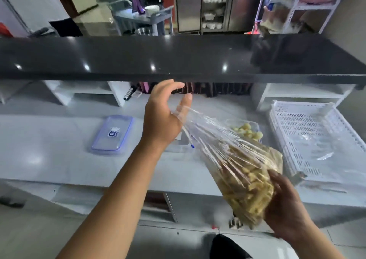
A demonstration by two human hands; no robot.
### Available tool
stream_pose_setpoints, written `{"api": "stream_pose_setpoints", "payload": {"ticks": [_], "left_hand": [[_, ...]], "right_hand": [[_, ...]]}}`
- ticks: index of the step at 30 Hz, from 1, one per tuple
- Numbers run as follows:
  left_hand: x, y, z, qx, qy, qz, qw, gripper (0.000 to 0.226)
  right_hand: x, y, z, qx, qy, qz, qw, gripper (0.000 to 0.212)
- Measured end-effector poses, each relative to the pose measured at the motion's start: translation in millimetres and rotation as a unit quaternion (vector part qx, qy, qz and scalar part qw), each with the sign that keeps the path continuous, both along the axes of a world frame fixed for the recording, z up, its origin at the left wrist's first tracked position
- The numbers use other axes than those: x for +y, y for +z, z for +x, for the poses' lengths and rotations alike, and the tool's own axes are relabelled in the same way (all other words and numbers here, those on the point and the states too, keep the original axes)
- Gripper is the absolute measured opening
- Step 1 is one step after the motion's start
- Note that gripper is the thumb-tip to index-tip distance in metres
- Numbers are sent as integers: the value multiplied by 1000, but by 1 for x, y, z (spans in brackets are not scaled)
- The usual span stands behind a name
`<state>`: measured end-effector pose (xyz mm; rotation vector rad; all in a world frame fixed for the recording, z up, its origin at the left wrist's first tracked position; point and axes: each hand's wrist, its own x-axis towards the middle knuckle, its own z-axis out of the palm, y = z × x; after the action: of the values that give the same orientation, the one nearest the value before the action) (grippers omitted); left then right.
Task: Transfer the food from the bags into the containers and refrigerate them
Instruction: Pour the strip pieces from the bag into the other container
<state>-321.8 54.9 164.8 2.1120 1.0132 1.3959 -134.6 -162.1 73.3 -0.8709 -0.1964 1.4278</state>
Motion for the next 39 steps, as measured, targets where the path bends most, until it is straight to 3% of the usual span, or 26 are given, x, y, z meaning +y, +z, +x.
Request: {"api": "stream_pose_setpoints", "payload": {"ticks": [4,8,13,18,22,28,34,36,39], "left_hand": [[31,-30,-14,33,18,30,999,30],[70,-57,-20,63,38,-8,997,37],[124,-86,-28,107,57,-53,991,45],[166,-122,-19,133,55,-144,979,40],[180,-148,-15,122,51,-159,978,27],[195,-156,-11,84,27,-176,980,32],[214,-170,-18,127,5,-187,974,26],[216,-173,-21,130,-5,-195,972,26],[219,-175,-21,124,-17,-196,973,27]], "right_hand": [[20,8,10,-78,5,-61,995,80],[60,5,20,-117,-12,-82,990,47],[126,0,30,-160,-3,-128,979,52],[180,-8,50,-182,-3,-129,975,48],[208,-9,64,-184,21,-136,973,44],[222,-14,69,-184,29,-160,970,39],[228,-13,66,-174,33,-153,972,30],[227,-11,66,-168,46,-142,974,40],[222,-16,69,-171,61,-156,971,86]]}}
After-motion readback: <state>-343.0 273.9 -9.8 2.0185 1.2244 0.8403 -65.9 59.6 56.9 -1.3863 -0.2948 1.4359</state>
